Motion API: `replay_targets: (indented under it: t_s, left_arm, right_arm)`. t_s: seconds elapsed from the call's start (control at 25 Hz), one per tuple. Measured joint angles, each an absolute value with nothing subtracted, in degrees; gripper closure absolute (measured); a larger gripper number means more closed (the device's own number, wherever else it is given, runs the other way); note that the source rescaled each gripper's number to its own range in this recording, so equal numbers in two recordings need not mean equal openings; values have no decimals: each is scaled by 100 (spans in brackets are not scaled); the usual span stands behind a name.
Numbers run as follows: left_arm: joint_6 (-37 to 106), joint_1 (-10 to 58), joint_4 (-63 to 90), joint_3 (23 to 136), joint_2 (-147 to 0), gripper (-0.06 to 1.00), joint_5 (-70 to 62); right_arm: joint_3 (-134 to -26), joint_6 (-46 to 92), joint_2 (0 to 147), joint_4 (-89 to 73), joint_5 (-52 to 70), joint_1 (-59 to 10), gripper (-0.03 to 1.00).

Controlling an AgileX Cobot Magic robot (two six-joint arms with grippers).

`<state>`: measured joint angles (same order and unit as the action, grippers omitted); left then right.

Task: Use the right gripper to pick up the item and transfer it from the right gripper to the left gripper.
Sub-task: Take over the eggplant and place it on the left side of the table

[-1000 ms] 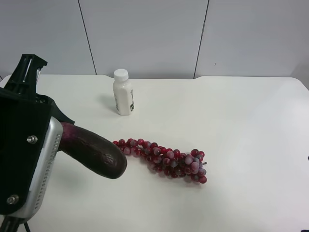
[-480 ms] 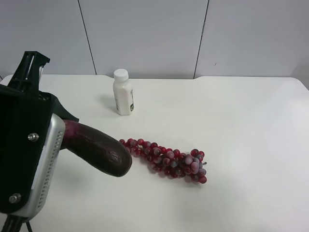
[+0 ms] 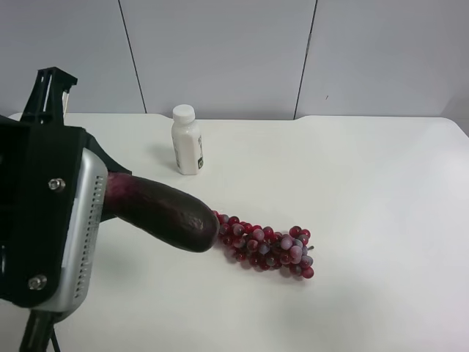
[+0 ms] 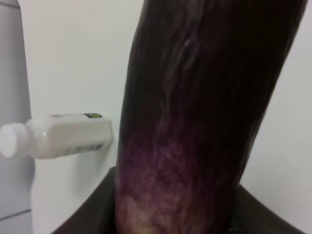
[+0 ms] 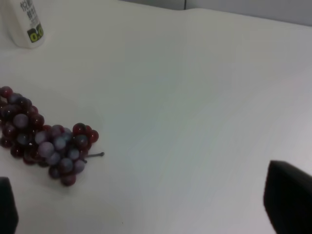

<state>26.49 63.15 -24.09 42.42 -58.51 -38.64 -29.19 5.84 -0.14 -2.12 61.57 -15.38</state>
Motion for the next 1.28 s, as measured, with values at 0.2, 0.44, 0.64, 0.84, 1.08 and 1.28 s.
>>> replay_targets:
  t_s: [0.2,0.44,0.64,0.84,1.08,1.28]
  left_arm:
    - [1845,5699,-2403,4242,-6107,93,-3864]
    - [1499,3963,-2264,4242,-6573,93,-3604]
    - [1436,2720,-1797,4242,-6993,93,-3028]
    - [1418,1884,-1238,4242,-7399,93,-2457]
    - [1418,1605,-827,4247,-8110,93,-2166]
    - [1418,1605,-810,4247,-8828,93,-2040]
  right_arm:
    - [-2919,579,-14,-212,6157,-1538,-3]
    - [-2919,579,-14,-212,6157,-1538,-3]
    - [-2919,579,-14,-212,6157,-1538,-3]
    - [-2919,579,-14,-212,6157,-1538,-3]
    - [-2912,579,-14,-212,6157,-1538,-3]
    - [-2906,579,-14,-212,6157,-1538,-3]
